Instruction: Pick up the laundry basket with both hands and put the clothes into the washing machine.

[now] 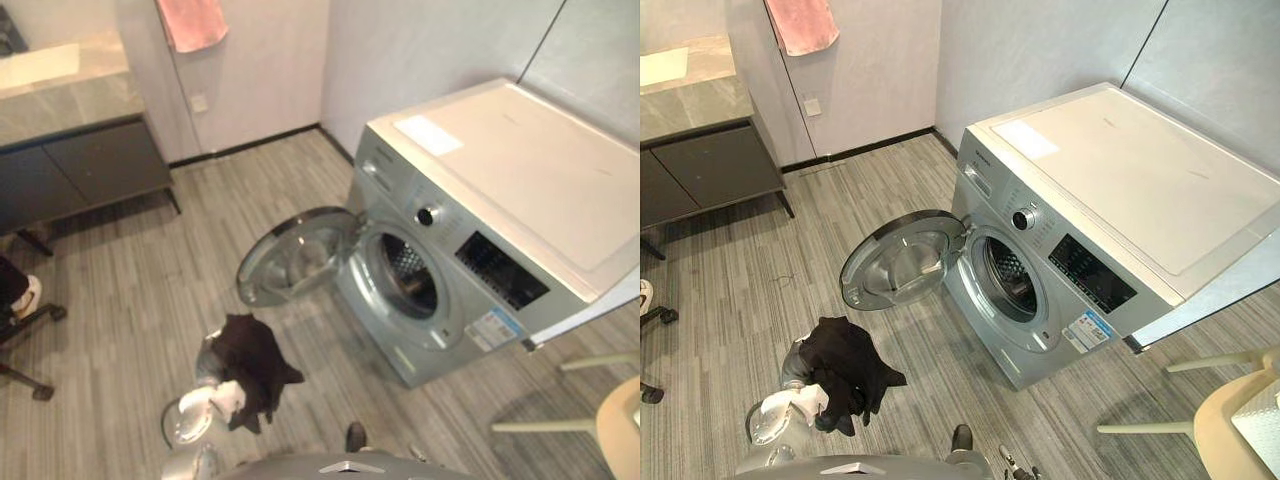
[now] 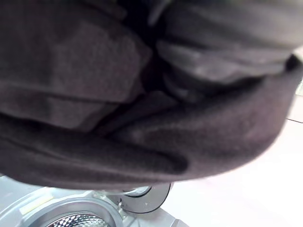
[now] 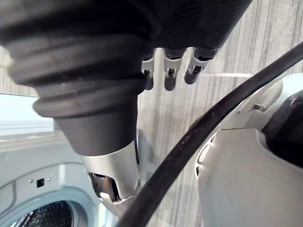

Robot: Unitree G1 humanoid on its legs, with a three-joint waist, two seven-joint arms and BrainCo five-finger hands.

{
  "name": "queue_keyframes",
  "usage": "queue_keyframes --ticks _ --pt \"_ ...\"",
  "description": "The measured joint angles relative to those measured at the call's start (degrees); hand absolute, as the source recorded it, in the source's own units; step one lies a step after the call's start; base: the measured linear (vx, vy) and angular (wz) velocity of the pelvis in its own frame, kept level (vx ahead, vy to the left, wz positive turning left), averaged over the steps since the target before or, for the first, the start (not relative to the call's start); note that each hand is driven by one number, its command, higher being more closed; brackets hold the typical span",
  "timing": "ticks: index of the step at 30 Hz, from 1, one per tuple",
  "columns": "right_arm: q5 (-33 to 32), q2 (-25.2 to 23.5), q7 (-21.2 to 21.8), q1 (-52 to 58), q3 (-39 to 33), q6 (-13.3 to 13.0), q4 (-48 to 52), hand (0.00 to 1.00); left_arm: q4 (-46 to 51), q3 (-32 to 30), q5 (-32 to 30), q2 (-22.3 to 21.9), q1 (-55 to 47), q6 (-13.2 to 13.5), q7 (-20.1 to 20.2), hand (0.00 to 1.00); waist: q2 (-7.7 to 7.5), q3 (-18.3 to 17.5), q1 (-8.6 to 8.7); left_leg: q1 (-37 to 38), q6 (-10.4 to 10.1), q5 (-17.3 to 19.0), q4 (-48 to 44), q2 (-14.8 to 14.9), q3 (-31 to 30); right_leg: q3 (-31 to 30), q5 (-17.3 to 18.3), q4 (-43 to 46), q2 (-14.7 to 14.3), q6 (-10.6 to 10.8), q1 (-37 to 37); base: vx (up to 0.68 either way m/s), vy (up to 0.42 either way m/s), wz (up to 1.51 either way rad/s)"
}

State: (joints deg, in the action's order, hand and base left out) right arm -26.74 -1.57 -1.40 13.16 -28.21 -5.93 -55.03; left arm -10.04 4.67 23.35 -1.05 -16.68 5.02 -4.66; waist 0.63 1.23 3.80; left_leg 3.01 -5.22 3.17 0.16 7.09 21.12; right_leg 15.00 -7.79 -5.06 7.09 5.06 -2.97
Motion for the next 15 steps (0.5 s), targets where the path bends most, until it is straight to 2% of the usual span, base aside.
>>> queue_keyframes --ticks 4,6,8,9,10,11,12,14,15 --pt "0.1 0.0 0.0 0.0 -0.1 0.0 0.1 0.00 -0.4 0.5 -1.4 0.0 1.2 0.0 0.0 1.00 -0.97 0.8 0.02 -0.4 -0.1 0.4 -0.5 -0.1 0.3 0.1 0.3 0.4 0.6 0.1 -0.2 -0.01 0.002 0.03" --pt "0.1 0.0 0.0 0.0 -0.1 0.0 0.2 0.00 -0.9 0.7 -2.3 -0.2 2.9 0.0 -0.1 1.00 -1.44 1.5 -0.11 -2.4 -0.3 2.8 -4.6 0.7 1.7 -0.9 0.2 1.0 0.6 0.2 -1.7 -0.05 0.001 -0.30" --pt "0.2 -0.2 0.1 0.0 -0.1 0.1 2.1 0.00 -1.4 1.7 -2.4 0.0 5.3 0.0 -0.3 1.00 -1.44 2.5 -0.68 -5.8 -0.2 7.7 -13.9 3.9 7.2 -6.1 -0.2 3.6 -0.5 0.3 -5.7 -0.06 0.020 -1.11" --pt "0.2 -0.4 0.1 0.0 -0.1 0.1 2.5 0.00 -1.5 2.1 -2.4 0.0 6.1 0.0 -0.3 1.00 -1.37 2.6 -0.59 -6.6 -0.3 9.1 -16.4 5.1 8.9 -7.6 -0.4 3.9 -1.3 0.3 -6.8 -0.08 0.023 -1.69" --pt "0.2 -0.7 0.2 0.0 0.0 0.2 2.9 0.00 -2.3 2.6 -3.2 0.0 8.1 0.0 -0.2 1.00 -1.41 3.0 -0.46 -7.5 -0.3 12.2 -21.3 8.0 13.5 -8.8 1.2 3.6 -2.5 -0.5 -9.1 -0.10 0.033 -1.72" --pt "0.2 -0.7 0.3 -0.1 0.0 0.3 2.8 0.00 -2.7 2.6 -3.5 0.0 9.3 0.0 -0.1 1.00 0.00 3.6 -0.40 -7.2 -0.4 12.8 -21.6 9.6 16.4 -5.5 3.4 4.3 -2.5 -1.1 -9.7 -0.10 0.040 -1.76" --pt "0.2 -0.7 0.7 -0.3 0.1 0.4 2.4 0.00 -2.8 2.3 -3.7 0.1 10.1 0.0 -0.1 1.00 0.01 4.1 -0.30 -6.7 -0.4 12.9 -21.6 10.4 18.4 -3.2 4.5 4.8 -2.3 -2.5 -10.4 -0.02 0.066 -1.65" --pt "0.2 -1.1 1.4 -0.1 0.6 1.4 1.0 0.00 -3.5 -0.1 -3.9 0.3 13.5 0.0 -0.1 1.00 -2.49 5.4 0.06 -3.0 -1.0 12.7 -22.2 11.3 25.6 6.5 4.2 8.5 -0.4 -4.9 -11.7 0.15 0.016 -1.62" --pt "0.3 -0.9 1.4 0.2 0.6 1.3 0.3 0.00 -4.2 -0.3 -3.9 0.3 14.0 0.0 -0.2 1.00 -2.53 5.4 0.07 -2.1 -1.3 12.5 -22.6 11.8 27.3 8.9 3.7 9.0 0.0 -5.8 -11.7 0.20 -0.058 -1.50"
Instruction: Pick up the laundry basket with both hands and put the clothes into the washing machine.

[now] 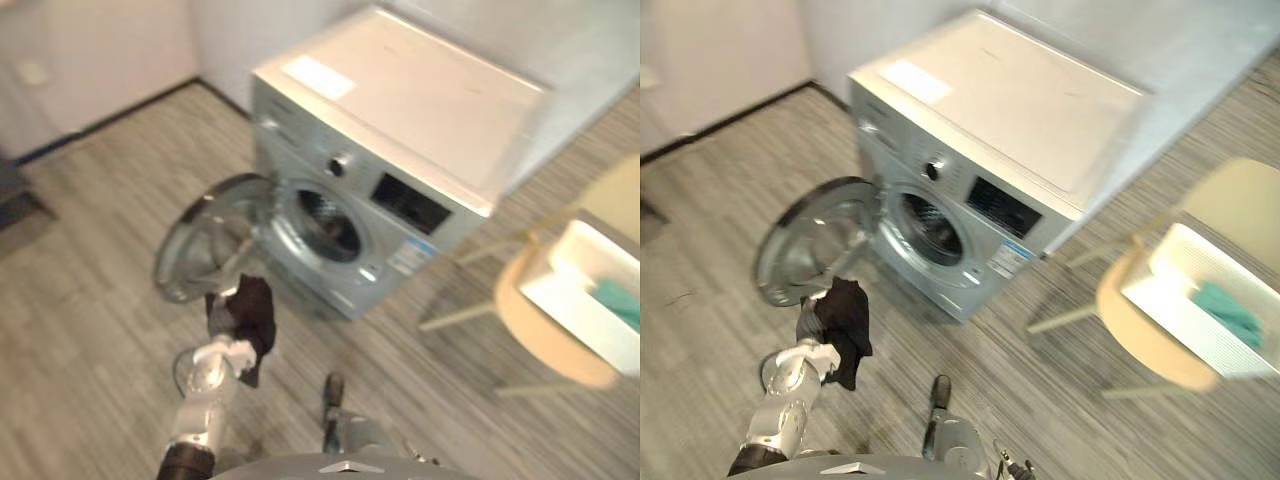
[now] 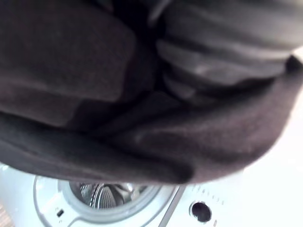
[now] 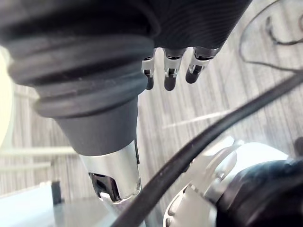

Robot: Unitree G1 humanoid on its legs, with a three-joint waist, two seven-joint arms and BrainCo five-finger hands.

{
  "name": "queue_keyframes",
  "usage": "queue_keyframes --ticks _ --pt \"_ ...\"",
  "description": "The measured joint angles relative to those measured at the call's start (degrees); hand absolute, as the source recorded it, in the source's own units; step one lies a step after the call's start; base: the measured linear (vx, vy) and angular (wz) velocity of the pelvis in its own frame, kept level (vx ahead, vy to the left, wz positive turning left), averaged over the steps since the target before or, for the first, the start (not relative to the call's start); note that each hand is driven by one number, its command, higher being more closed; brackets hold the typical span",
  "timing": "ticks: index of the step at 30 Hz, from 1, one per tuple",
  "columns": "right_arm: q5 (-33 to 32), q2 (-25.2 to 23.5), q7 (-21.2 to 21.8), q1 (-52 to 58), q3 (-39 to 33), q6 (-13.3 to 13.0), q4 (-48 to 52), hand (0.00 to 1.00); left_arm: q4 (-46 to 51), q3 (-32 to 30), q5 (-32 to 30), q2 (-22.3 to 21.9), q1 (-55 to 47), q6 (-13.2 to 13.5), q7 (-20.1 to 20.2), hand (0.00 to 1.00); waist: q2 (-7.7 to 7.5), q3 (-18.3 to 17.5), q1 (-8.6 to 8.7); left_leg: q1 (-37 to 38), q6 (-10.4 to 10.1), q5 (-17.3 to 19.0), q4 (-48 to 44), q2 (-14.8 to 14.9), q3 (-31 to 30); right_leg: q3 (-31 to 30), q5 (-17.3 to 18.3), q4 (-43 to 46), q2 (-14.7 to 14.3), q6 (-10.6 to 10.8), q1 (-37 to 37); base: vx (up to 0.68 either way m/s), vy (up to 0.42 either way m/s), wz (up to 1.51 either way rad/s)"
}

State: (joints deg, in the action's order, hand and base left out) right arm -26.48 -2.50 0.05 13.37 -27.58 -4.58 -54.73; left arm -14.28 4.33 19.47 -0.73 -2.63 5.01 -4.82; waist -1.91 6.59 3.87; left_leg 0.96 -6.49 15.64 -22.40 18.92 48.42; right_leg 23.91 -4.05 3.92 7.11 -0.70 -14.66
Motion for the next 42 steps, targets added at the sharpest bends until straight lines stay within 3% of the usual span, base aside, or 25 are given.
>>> queue_keyframes --ticks 1,2,3,5,6,8,9,10,11,12,13,14,16,18,19,20,21,22,25,28,30,31,35,38,42 --pt "0.3 0.3 0.0 0.5 0.2 0.0 -0.8 0.00 -0.7 -0.6 0.0 -0.1 0.3 -0.1 -0.1 1.00 0.21 0.1 0.20 2.4 -0.2 -0.1 -0.5 0.7 3.0 4.0 -1.2 1.0 0.7 -0.9 0.6 0.22 -0.100 -1.39" --pt "1.0 0.3 0.2 1.2 0.3 -0.1 -0.8 0.00 -1.1 -1.4 0.1 -0.4 0.3 -0.1 -0.1 1.00 0.63 0.3 0.63 4.6 -0.4 -0.3 -0.5 1.2 5.3 4.8 -2.9 1.4 0.4 0.8 1.0 0.22 -0.100 -1.25" --pt "1.0 0.6 0.6 1.1 0.3 -0.2 -0.7 0.00 -1.2 -1.8 0.1 -0.7 0.4 -0.1 -0.2 1.00 0.90 0.2 1.23 5.2 -0.8 -0.7 -0.6 1.8 6.2 4.2 -2.8 1.5 -0.3 0.7 1.1 0.26 -0.127 -0.96" --pt "1.5 1.9 0.9 1.2 0.3 -0.3 -1.1 0.00 -3.1 -2.1 0.3 -1.8 1.7 -0.1 -0.3 1.00 3.20 1.1 2.61 8.4 -0.4 -3.1 -1.9 3.2 8.3 1.8 -0.1 4.1 -1.8 0.9 1.3 0.22 -0.111 -0.68" --pt "1.6 2.2 0.9 1.2 0.3 -0.2 -1.6 0.00 -3.6 -2.1 0.6 -2.1 1.7 -0.1 -0.4 1.00 3.46 1.3 2.80 9.3 0.1 -4.4 -3.0 3.7 8.8 1.4 0.9 5.1 -2.0 0.7 1.6 0.22 -0.103 -0.63" --pt "2.1 2.7 1.2 2.4 0.4 -0.1 -2.8 0.00 -5.6 -2.1 0.7 -3.4 1.0 -0.2 -0.6 1.00 3.70 1.5 2.86 12.2 5.1 -9.6 -9.9 6.8 9.9 0.0 4.2 7.5 -2.8 0.5 4.8 0.28 -0.151 -0.65" --pt "2.2 2.7 1.3 3.7 0.4 -0.2 -2.5 0.00 -5.8 -1.7 1.8 -3.3 -0.8 -0.3 -0.6 1.00 3.80 1.1 2.82 13.4 12.6 -18.2 -19.3 11.7 9.0 -1.8 5.9 7.1 -3.7 0.1 8.7 0.32 -0.153 -0.81" --pt "2.2 2.8 1.4 4.0 0.5 -0.2 -2.5 0.00 -5.8 -1.7 2.5 -3.0 -1.3 -0.3 -0.7 1.00 3.95 0.8 2.53 11.8 15.4 -19.3 -25.8 14.8 7.0 -3.6 6.6 6.8 -3.9 -0.2 10.1 0.32 -0.111 -0.82" --pt "2.2 3.0 1.5 3.8 0.4 -0.2 -2.5 0.00 -5.8 -1.4 3.0 -2.7 -1.6 -0.4 -0.7 1.00 4.34 0.6 2.51 9.6 16.2 -16.0 -29.9 15.7 5.1 -4.8 7.1 6.4 -4.1 -0.2 10.6 0.27 0.015 -0.71" --pt "2.2 3.3 1.4 2.7 0.4 -0.2 -2.5 0.00 -5.4 -0.9 4.0 -2.7 -1.5 -0.4 -0.7 1.00 4.52 0.5 2.24 1.8 15.5 -8.7 -35.4 14.4 -2.0 -7.5 7.6 5.2 -3.4 0.0 11.6 0.26 0.037 -0.54" --pt "2.3 3.3 1.4 2.2 0.4 -0.2 -2.5 0.00 -4.9 -0.7 4.6 -2.7 -1.7 -0.4 -0.8 1.00 4.27 0.7 2.03 -3.1 13.3 -5.4 -35.7 11.6 -7.9 -8.5 7.9 4.7 -2.6 0.5 12.5 0.24 0.056 -0.54" --pt "2.3 3.3 1.4 2.0 0.5 -0.1 -2.6 0.00 -4.6 -0.5 5.2 -2.6 -2.1 -0.4 -0.8 1.00 4.15 0.7 1.57 -5.9 12.0 -4.0 -35.0 9.3 -11.7 -9.3 8.0 4.5 -2.1 0.7 13.0 0.17 0.109 -0.48" --pt "3.3 3.6 1.8 2.1 1.3 -0.2 -2.7 0.00 -2.2 0.3 6.4 -2.5 -5.0 -0.4 -0.6 1.00 4.15 0.8 -0.33 -12.0 8.2 -1.5 -27.5 3.1 -21.4 -12.3 9.2 4.3 -0.8 3.3 15.0 0.23 0.218 -0.70" --pt "4.2 4.8 2.0 2.1 3.3 -0.2 -2.6 0.00 -1.6 0.3 6.6 -2.6 -7.6 -0.3 -0.2 1.00 4.77 0.8 -0.68 -13.6 7.2 -2.5 -13.8 -0.6 -26.7 -14.4 11.5 5.8 0.1 5.3 15.5 0.17 0.291 -0.58" --pt "4.3 6.1 2.0 2.3 4.5 -0.2 -2.2 0.00 -1.4 0.6 6.8 -3.1 -8.9 -0.3 0.0 1.00 6.82 0.7 -0.74 -13.6 4.7 -9.3 -0.9 -2.1 -31.8 -15.6 12.9 7.6 -0.7 7.3 15.0 0.18 0.328 -0.43" --pt "4.4 5.9 1.9 2.0 5.3 -0.1 -1.8 0.00 -2.2 -0.3 6.8 -2.6 -9.4 -0.7 0.0 1.00 6.31 0.9 -0.43 -12.3 1.3 -8.9 0.1 -4.4 -31.3 -17.2 13.8 8.5 0.8 8.5 15.0 0.20 0.303 -0.35" --pt "4.4 5.1 2.0 2.0 5.4 -0.1 -1.3 0.00 -1.8 -0.9 6.8 -2.3 -9.6 -0.7 -0.1 1.00 4.74 0.8 -0.54 -11.6 0.8 -8.8 0.9 -5.4 -30.2 -17.0 13.0 8.6 1.8 8.5 14.5 0.20 0.252 -0.38" --pt "4.4 4.0 1.9 1.8 6.3 -0.2 -0.2 0.00 -0.3 -1.5 6.8 -2.3 -10.4 -0.6 -0.2 1.00 3.15 1.5 -1.45 -11.2 1.4 -8.7 0.7 -7.0 -29.2 -17.2 12.7 9.2 3.2 8.7 13.3 0.13 0.161 -0.24" --pt "4.4 4.1 1.9 0.9 9.0 -0.2 2.1 0.00 -0.3 0.6 6.6 -1.8 -11.4 -0.7 0.4 1.00 2.16 2.2 -1.46 -13.4 3.1 -5.5 -2.7 -7.3 -26.2 -19.8 11.8 8.4 4.6 10.6 10.8 0.09 0.178 -0.49" --pt "6.2 7.2 2.4 -5.2 14.1 -0.2 1.9 0.00 -2.7 2.0 6.2 -0.9 -9.8 -1.0 2.0 1.00 2.33 2.9 -0.96 -17.8 3.8 -2.8 -5.7 -6.1 -19.8 -26.6 8.8 8.1 4.6 11.8 2.0 -0.01 0.180 -1.22" --pt "6.6 8.5 2.3 -10.5 17.0 -0.3 2.0 0.00 -4.7 2.8 6.3 -0.2 -6.5 -1.2 2.0 1.00 3.08 5.6 -0.36 -20.7 3.9 -2.6 -5.3 -6.0 -16.5 -26.4 4.3 6.7 4.7 11.0 -3.3 -0.05 0.154 -1.02" --pt "6.6 8.9 2.4 -13.4 18.7 -0.3 2.1 0.00 -5.9 2.8 6.3 -0.2 -3.3 -1.3 1.9 1.00 3.15 8.0 -0.42 -22.3 5.1 -3.1 -6.2 -6.1 -15.7 -26.4 2.9 6.3 4.8 11.0 -5.6 -0.04 0.110 -0.65" --pt "6.4 9.0 2.3 -19.3 22.1 -0.3 4.8 0.00 -12.3 2.9 6.3 -0.4 9.5 -1.3 0.9 1.00 3.34 14.9 0.49 -27.6 6.1 -3.5 -9.7 -5.3 -19.4 -25.6 2.3 8.6 4.5 11.5 -9.9 -0.09 0.034 -0.09" --pt "0.0 7.4 1.2 -21.0 25.7 -2.0 13.4 0.00 -14.5 2.4 8.0 -0.5 20.6 -1.2 -3.3 1.00 2.49 18.1 0.15 -34.4 6.6 -3.9 -12.6 -3.1 -20.8 -23.0 3.7 15.4 3.8 10.5 -18.1 -0.17 -0.084 0.03" --pt "-15.3 3.6 1.2 -20.8 31.0 -4.4 25.4 0.00 -13.6 0.2 14.3 -1.5 29.4 0.3 -7.3 1.00 1.98 20.9 -0.16 -43.3 5.7 -2.6 -18.9 0.2 -23.9 -21.6 8.7 27.8 3.1 8.8 -28.5 -0.16 -0.166 0.09"
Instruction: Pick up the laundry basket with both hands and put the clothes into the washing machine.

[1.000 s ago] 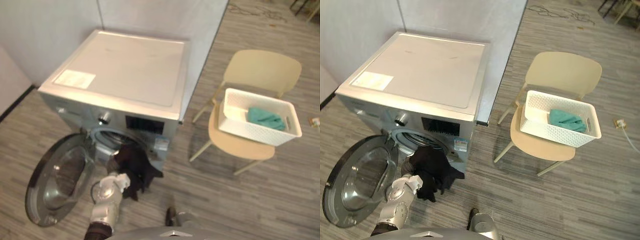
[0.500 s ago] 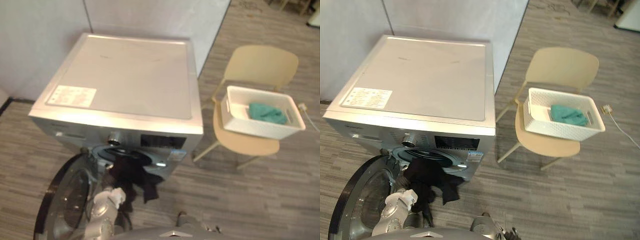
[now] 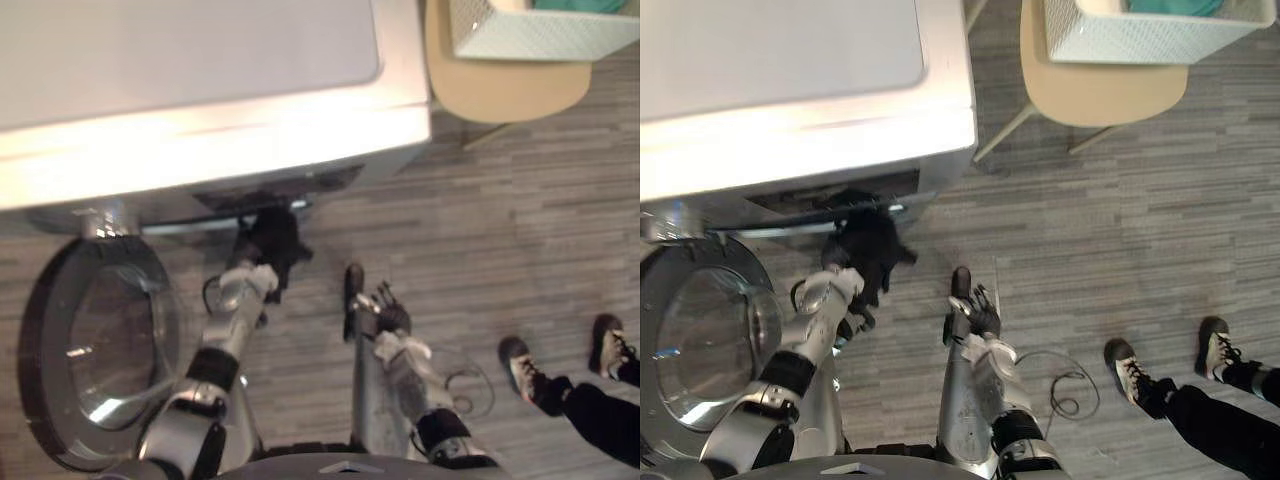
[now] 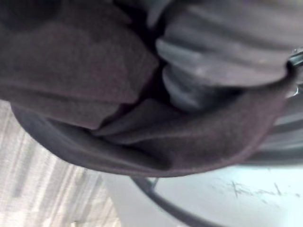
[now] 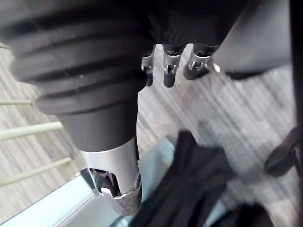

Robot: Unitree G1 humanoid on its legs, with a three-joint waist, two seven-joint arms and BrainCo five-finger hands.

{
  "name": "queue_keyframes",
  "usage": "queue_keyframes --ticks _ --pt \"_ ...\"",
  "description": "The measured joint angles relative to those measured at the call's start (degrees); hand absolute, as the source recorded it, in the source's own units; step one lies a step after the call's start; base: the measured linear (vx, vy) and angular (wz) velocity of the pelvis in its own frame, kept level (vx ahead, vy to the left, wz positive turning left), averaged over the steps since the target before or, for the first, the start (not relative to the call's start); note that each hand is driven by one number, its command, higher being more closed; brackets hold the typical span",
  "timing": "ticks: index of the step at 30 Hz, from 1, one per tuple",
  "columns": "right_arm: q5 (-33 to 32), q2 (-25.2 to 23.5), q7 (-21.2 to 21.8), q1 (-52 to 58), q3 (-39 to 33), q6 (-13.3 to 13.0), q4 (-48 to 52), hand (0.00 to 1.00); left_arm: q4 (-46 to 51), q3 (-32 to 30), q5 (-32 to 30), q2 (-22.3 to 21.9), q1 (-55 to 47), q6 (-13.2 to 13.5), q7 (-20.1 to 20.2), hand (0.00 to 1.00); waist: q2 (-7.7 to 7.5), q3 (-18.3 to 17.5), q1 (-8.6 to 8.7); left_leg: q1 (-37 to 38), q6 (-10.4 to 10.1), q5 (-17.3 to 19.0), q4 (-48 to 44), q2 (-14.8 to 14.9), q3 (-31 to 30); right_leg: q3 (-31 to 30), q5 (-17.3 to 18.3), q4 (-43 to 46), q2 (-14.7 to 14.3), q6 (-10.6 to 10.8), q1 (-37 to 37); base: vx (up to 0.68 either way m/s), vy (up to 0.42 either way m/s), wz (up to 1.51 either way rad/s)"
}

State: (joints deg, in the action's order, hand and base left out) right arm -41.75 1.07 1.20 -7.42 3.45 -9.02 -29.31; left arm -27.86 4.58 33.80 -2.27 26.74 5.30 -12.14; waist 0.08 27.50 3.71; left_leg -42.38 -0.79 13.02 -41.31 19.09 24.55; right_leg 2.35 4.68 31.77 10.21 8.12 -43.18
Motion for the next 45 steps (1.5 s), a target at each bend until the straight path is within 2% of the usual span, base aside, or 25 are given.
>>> queue_keyframes --ticks 2,3,5,9,11,16,20,24,27,29,30,34,38,39,42,45 --pt "-11.1 -1.9 2.6 0.2 1.1 -1.0 4.9 0.00 2.2 -2.3 2.9 -1.0 3.3 1.0 -1.5 1.00 -0.04 0.7 -0.04 -6.9 -0.2 0.4 -4.8 1.0 -2.8 0.9 4.4 8.9 0.6 -1.1 -7.3 -0.08 -0.162 0.40" --pt "-13.1 -2.4 3.4 0.3 1.2 -1.1 6.2 0.00 3.1 -2.7 3.5 -1.1 3.7 1.2 -1.8 1.00 -0.03 1.0 -0.19 -8.4 -0.4 0.5 -5.9 1.5 -3.3 1.1 5.1 10.6 0.7 -1.3 -8.8 -0.03 -0.205 0.25" --pt "-20.9 -2.8 6.2 0.5 2.5 -1.1 10.5 0.00 7.1 -5.5 4.9 -1.0 4.0 2.1 -2.7 1.00 -0.13 2.0 -0.74 -14.8 -0.8 1.0 -10.5 2.7 -5.9 1.6 7.8 17.8 0.9 -1.9 -15.2 -0.01 -0.187 0.17" --pt "-27.0 -2.8 9.0 1.0 3.2 -0.7 16.1 0.00 7.3 -13.9 6.3 0.3 7.1 3.0 -6.0 1.00 -0.30 2.4 -1.67 -21.8 -1.1 1.8 -16.7 4.6 -8.6 1.7 11.1 26.2 0.8 -3.0 -22.2 0.01 -0.159 0.05" --pt "-30.0 -2.6 11.3 2.1 3.2 0.5 19.5 0.00 9.7 -17.6 7.7 2.6 8.3 4.3 -7.3 1.00 -0.26 2.6 -1.86 -25.0 -1.2 1.8 -18.6 5.2 -10.3 2.5 12.3 29.0 0.7 -3.5 -24.8 -0.01 -0.098 0.09" --pt "-32.6 -1.1 14.0 4.9 3.2 2.5 22.9 0.00 11.7 -20.8 8.9 4.2 9.0 5.4 -8.9 1.00 -0.27 2.6 -3.29 -27.1 -1.7 1.4 -19.5 5.1 -12.2 4.2 13.6 31.1 1.3 -4.4 -25.8 -0.02 -0.065 0.13" --pt "-32.7 -0.6 14.8 5.0 3.2 4.3 23.3 0.00 11.7 -22.2 14.0 4.6 9.3 5.5 -8.9 1.00 -0.28 2.6 -3.36 -27.3 -1.8 0.8 -18.2 4.7 -12.0 4.5 13.5 30.1 1.4 -4.5 -25.9 -0.03 -0.046 0.05" --pt "-32.7 -0.5 14.8 5.0 3.3 5.2 23.3 0.00 11.3 -22.4 17.7 7.4 12.6 5.6 -8.9 1.00 -0.36 2.6 -3.43 -27.3 -1.8 -0.8 -15.1 4.8 -11.3 4.8 11.5 26.6 0.5 -4.5 -25.9 -0.01 -0.027 -0.07" --pt "-32.7 -0.4 14.9 5.0 4.1 5.7 23.3 0.00 7.1 -22.4 20.4 13.2 23.4 5.2 -8.7 1.00 -1.54 2.6 -3.38 -27.2 -1.9 -2.8 -11.4 4.8 -10.2 5.4 9.5 22.9 -0.1 -4.8 -26.3 -0.03 -0.032 -0.11" --pt "-32.7 -0.5 14.9 5.0 4.8 6.3 23.3 0.00 0.6 -22.1 22.7 18.7 34.6 4.1 -8.6 1.00 -3.07 3.2 -3.03 -27.3 -2.0 -4.5 -8.5 5.0 -9.5 6.2 7.8 19.7 -0.7 -5.2 -26.3 -0.03 -0.011 -0.13" --pt "-32.8 -0.5 14.9 5.0 4.9 6.5 23.3 0.00 -0.7 -21.9 23.3 19.7 37.1 3.8 -8.5 1.00 -3.37 3.2 -2.89 -27.4 -2.0 -4.9 -7.9 5.0 -9.4 6.4 7.4 19.0 -0.8 -5.3 -26.3 -0.02 0.011 -0.05" --pt "-34.1 -0.7 14.9 4.8 4.8 6.7 22.7 0.00 -6.0 -16.6 24.6 24.2 48.7 2.0 -6.4 1.00 -4.10 3.2 -2.22 -28.2 -1.9 -6.5 -5.0 5.2 -9.4 8.1 5.6 15.3 -1.3 -5.4 -25.7 0.01 0.018 -0.01" --pt "-35.1 -0.9 15.0 4.6 4.4 6.7 21.2 0.00 -6.9 -10.9 24.6 27.0 55.5 2.1 -5.7 1.00 -5.05 2.3 -1.97 -28.4 -1.9 -7.6 -2.3 5.3 -8.3 9.2 3.7 11.4 -1.6 -5.0 -25.7 0.00 0.037 -0.10" --pt "-35.2 -0.8 15.1 4.6 4.2 6.8 20.5 0.00 -7.0 -8.7 24.6 28.7 56.1 2.8 -4.1 1.00 -5.49 1.6 -1.69 -28.6 -2.1 -7.7 -1.3 5.7 -7.3 9.7 3.0 9.8 -1.6 -4.9 -25.8 0.00 0.044 -0.17" --pt "-35.7 -0.8 15.4 4.6 2.8 6.8 19.5 0.00 -7.4 -5.9 24.7 29.5 57.0 3.0 -4.2 1.00 -6.21 1.1 -1.85 -28.7 -2.1 -7.8 -0.8 6.4 -6.2 10.4 1.9 8.2 -1.5 -4.9 -25.9 0.00 0.034 -0.14" --pt "-35.6 -0.2 16.1 4.7 1.0 6.8 18.6 0.00 -7.6 -2.3 27.4 30.7 57.4 5.5 -4.9 1.00 -6.55 0.2 -1.70 -28.8 -2.2 -7.9 -0.4 7.9 -3.9 10.5 1.1 6.8 -1.6 -5.3 -26.5 -0.01 0.015 -0.09"
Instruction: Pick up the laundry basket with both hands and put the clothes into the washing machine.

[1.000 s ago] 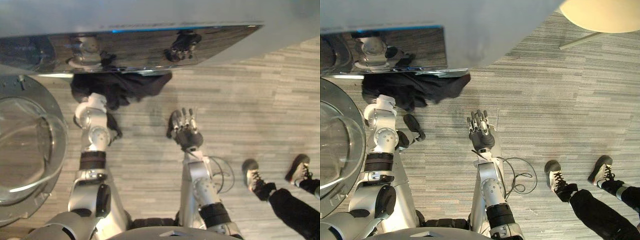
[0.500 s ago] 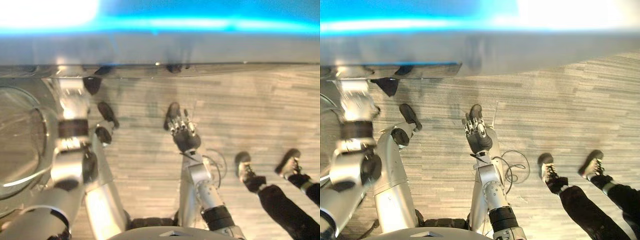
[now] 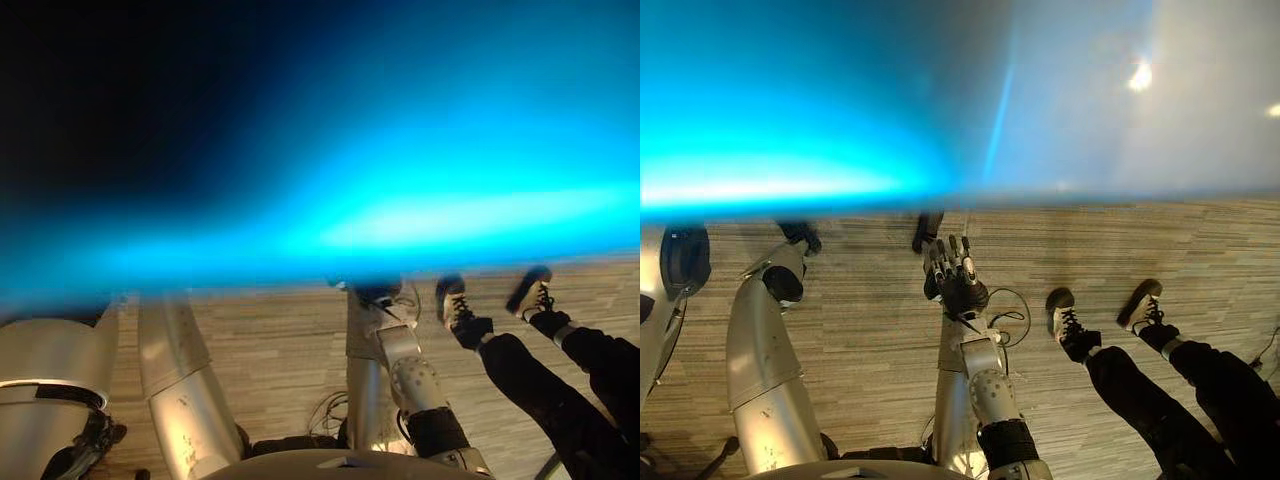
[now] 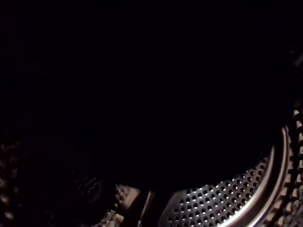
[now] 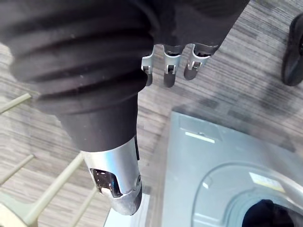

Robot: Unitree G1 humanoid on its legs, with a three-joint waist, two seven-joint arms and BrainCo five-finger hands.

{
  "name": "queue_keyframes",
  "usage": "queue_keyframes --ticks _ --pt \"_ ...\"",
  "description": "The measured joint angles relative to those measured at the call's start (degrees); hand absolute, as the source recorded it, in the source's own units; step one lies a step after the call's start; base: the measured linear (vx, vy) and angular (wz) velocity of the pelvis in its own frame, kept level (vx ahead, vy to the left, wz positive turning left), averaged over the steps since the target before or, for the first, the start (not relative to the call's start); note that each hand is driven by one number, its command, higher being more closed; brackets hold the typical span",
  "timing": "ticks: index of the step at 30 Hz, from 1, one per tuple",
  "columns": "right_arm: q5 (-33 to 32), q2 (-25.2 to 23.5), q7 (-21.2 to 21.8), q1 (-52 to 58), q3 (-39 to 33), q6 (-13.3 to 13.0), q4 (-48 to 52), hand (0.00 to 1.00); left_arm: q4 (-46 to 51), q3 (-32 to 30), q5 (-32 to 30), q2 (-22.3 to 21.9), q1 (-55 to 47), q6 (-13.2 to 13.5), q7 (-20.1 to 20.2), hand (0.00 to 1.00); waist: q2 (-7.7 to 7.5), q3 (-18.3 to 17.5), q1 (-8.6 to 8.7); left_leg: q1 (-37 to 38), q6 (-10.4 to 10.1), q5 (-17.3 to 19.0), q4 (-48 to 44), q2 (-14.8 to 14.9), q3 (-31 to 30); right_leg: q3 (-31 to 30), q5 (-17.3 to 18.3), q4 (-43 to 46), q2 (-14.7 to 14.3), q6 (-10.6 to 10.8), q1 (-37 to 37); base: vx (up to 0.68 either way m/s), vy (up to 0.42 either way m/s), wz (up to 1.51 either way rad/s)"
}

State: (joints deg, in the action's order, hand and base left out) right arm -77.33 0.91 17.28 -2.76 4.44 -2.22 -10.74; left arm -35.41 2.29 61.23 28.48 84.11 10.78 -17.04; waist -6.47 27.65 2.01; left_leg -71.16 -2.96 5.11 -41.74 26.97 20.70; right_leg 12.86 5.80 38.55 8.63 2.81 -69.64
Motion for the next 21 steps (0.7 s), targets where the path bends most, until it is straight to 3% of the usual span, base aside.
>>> queue_keyframes --ticks 2,3,5,6,9,11,12,13,14,15,16,17,18,20,21 --pt "0.1 2.3 1.1 0.2 -2.4 -0.2 -1.8 0.00 0.7 1.7 6.3 0.2 0.0 4.3 -0.2 1.00 -0.03 -0.7 0.17 -0.8 0.1 0.0 -0.1 0.4 0.4 0.1 -0.8 -1.5 -0.1 0.2 -0.3 -0.02 0.030 -0.16" --pt "0.1 3.0 1.1 0.6 -2.8 -0.2 -2.2 0.00 1.1 2.0 7.4 0.3 0.0 5.6 -0.2 1.00 -0.03 -1.0 0.20 -1.0 0.1 0.1 0.0 0.5 0.5 0.4 -0.9 -1.9 -0.1 0.2 -0.5 -0.02 0.042 -0.21" --pt "0.2 5.8 1.3 3.0 -2.8 -0.3 -3.3 0.00 2.9 2.3 8.3 0.5 -0.8 11.1 -0.4 1.00 -0.04 -1.6 0.74 -1.7 0.1 0.1 0.2 0.6 0.7 0.7 -2.1 -3.9 -0.1 0.4 -0.3 -0.02 0.055 -0.17" --pt "0.7 6.4 1.3 3.4 -2.8 -0.4 -3.8 0.00 3.2 2.4 7.8 0.8 -0.9 11.9 -0.7 0.00 -0.06 -1.7 0.98 -1.8 0.2 0.1 0.1 0.6 0.7 0.8 -2.3 -4.2 -0.2 0.4 -0.3 -0.02 0.050 -0.11" --pt "1.2 7.0 1.7 4.6 -2.8 -1.2 -4.2 0.00 3.2 2.7 0.3 2.1 -1.0 11.2 -1.7 0.00 -0.04 -1.7 1.36 -1.8 0.6 0.4 -0.2 0.6 1.1 0.7 -3.3 -5.0 0.0 0.7 0.0 -0.02 0.033 -0.04" --pt "1.8 6.9 3.2 4.6 -2.8 -1.6 -4.3 0.00 2.5 4.0 -13.3 3.1 -0.9 5.2 -0.9 0.00 0.06 -1.6 1.31 -1.8 1.1 0.7 -0.9 0.6 1.3 0.5 -3.9 -4.7 0.1 0.8 0.0 0.00 0.000 0.00" --pt "2.5 7.0 3.5 4.6 -2.7 -1.6 -4.4 0.00 1.9 5.1 -18.6 3.7 -0.7 3.6 -0.9 0.00 0.05 -1.6 1.31 -1.8 1.2 0.7 -1.1 0.6 1.3 0.5 -3.9 -4.4 0.2 0.9 0.0 -0.01 0.013 0.04" --pt "3.5 7.4 4.0 4.6 -2.6 -1.6 -4.4 0.00 0.3 7.4 -33.8 4.2 0.1 0.2 -1.2 0.00 0.06 -1.6 1.25 -1.8 1.3 0.7 -1.3 0.6 1.4 0.5 -3.9 -4.0 0.3 0.9 -0.1 -0.01 0.006 0.06" --pt "3.5 7.6 4.1 4.6 -2.4 -1.6 -4.5 0.00 -0.1 9.1 -40.6 4.4 0.4 -1.5 -1.2 0.00 0.03 -1.6 1.15 -1.8 1.4 0.6 -1.4 0.6 1.4 0.5 -4.0 -3.9 0.3 0.8 -0.1 -0.01 0.008 0.07" --pt "3.6 8.3 5.1 4.6 -2.1 -1.6 -4.8 0.00 -0.1 14.7 -58.1 4.6 0.6 -5.2 -1.5 0.00 0.05 -1.5 0.94 -1.8 1.7 0.4 -1.4 0.6 1.4 0.5 -4.1 -3.7 0.3 0.6 -0.1 0.00 0.000 0.00" --pt "3.6 8.9 5.8 4.6 -1.8 -1.6 -5.1 0.00 -0.2 18.8 -67.5 4.6 0.5 -6.7 -1.6 0.00 0.08 -1.4 0.82 -1.8 1.8 0.4 -1.4 0.6 1.4 0.5 -4.1 -3.7 0.3 0.6 -0.1 0.00 0.000 0.00" --pt "3.6 9.2 6.3 4.6 -1.5 -1.6 -5.3 0.00 -0.2 21.3 -74.0 4.7 0.4 -7.5 -1.7 0.00 0.09 -1.4 0.79 -1.8 1.8 0.4 -1.4 0.6 1.4 0.5 -4.2 -3.7 0.4 0.6 -0.1 0.00 0.000 0.00" --pt "3.5 10.0 7.0 4.6 -0.9 -1.6 -5.6 0.00 -0.4 23.3 -85.4 5.3 0.4 -8.4 -2.0 0.00 0.06 -1.4 1.00 -1.8 1.9 0.4 -1.5 0.6 1.4 0.5 -4.1 -3.7 0.4 0.6 0.0 0.00 0.000 0.00" --pt "3.4 11.4 7.8 4.7 -0.1 -1.8 -6.0 0.00 0.6 27.8 -98.5 8.6 0.3 -8.5 -1.2 0.00 0.14 -1.3 1.00 -1.5 2.1 0.2 -1.6 0.6 1.4 0.5 -4.1 -3.7 0.3 0.6 0.2 0.00 0.000 0.00" --pt "3.4 11.6 7.8 4.8 -0.1 -1.9 -6.0 0.00 0.7 28.4 -101.1 9.3 0.1 -8.5 -1.1 0.00 0.16 -1.2 1.01 -1.3 2.2 0.2 -1.6 0.6 1.4 0.4 -4.1 -3.7 0.3 0.6 0.2 0.00 0.000 0.00"
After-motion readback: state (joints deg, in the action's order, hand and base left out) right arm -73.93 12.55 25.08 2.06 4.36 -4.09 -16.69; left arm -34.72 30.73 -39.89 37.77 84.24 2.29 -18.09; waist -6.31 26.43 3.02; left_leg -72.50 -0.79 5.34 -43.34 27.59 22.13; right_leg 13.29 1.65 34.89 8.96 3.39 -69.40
